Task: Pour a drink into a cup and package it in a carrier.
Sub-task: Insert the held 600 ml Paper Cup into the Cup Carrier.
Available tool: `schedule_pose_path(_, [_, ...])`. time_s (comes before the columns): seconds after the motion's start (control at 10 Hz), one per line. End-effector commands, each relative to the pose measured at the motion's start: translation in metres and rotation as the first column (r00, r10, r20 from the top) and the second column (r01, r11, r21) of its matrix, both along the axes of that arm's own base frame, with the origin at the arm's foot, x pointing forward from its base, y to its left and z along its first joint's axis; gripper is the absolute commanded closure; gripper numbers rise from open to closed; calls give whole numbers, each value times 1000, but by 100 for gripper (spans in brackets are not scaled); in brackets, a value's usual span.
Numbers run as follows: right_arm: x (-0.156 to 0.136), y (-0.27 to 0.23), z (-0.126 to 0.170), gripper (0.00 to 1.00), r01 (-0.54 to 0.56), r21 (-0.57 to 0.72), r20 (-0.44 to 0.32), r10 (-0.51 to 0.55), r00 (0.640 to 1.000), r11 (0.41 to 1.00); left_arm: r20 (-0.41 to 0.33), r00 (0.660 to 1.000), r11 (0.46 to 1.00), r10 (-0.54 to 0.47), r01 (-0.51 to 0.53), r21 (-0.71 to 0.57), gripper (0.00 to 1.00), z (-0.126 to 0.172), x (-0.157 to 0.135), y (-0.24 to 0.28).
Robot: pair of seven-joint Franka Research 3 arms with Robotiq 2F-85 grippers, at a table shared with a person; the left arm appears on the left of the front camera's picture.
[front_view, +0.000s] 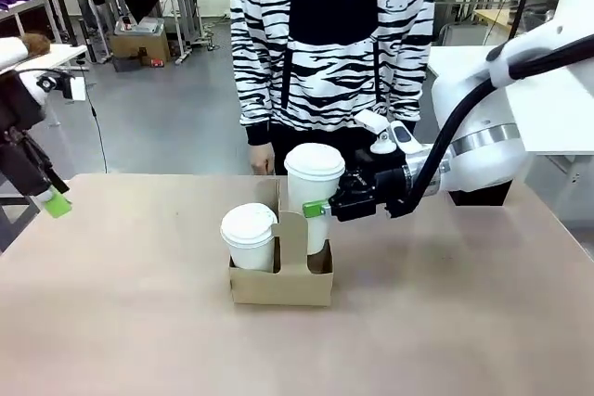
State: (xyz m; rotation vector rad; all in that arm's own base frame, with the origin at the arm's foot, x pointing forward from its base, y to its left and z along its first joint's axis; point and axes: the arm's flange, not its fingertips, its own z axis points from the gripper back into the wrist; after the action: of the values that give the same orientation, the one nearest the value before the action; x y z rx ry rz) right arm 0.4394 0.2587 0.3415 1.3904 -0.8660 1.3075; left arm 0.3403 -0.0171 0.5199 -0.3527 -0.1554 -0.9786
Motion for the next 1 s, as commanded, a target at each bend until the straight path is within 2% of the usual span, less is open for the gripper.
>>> schedule_pose_path(0.0, [-3,2,-4,19,-49,13,22,49,999,999,15,1000,999,24,-24,-25,0,-17,-2,0])
schedule_pose_path(0.2, [-3,4,-18,19,-71,-9,19,72,997,997,10,998,998,56,-56,-25,0,-36,-2,0])
schedule_pose_path(0.3, [-3,5,-24,19,-80,-16,20,80,997,997,6,997,997,71,-70,-20,0,-36,-4,0])
schedule_pose_path(0.4, [-1,4,-29,19,-84,-20,24,84,996,996,-1,999,999,34,-34,3,0,-27,0,3])
schedule_pose_path(0.9, [5,10,-67,19,-116,-52,52,119,992,992,-1,999,999,34,-34,3,0,-27,0,3])
